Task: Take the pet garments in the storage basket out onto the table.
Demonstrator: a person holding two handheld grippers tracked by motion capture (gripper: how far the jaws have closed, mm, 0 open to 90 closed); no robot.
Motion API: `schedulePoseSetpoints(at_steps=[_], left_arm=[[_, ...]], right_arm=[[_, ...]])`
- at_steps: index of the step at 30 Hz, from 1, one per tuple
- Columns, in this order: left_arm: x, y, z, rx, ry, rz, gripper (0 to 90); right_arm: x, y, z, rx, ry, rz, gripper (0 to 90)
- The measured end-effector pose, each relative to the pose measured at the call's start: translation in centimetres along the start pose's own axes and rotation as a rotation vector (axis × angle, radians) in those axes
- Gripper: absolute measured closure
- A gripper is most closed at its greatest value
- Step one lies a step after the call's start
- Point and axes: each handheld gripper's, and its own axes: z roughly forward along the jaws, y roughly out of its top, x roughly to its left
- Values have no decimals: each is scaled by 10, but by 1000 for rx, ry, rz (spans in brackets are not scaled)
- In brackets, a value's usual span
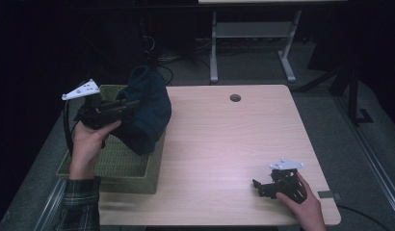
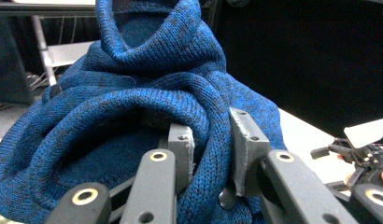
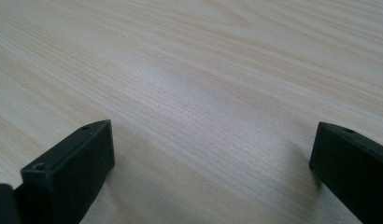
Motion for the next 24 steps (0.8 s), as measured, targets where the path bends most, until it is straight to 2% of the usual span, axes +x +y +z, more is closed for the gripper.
schedulePoseSetpoints(at_steps=[6,11,13,24], left_arm=[[-12,7,11,-20,-39,14,722],[-20,10,20,-17,-62,27,722],[-26,11,28,-20,-85,34,722],[-44,14,62,2,-149,56,723]], right_arm=[[0,0,0,0,0,-1,0],[0,0,0,0,0,-1,0],[0,0,0,0,0,1,0],[0,0,0,0,0,4,0]])
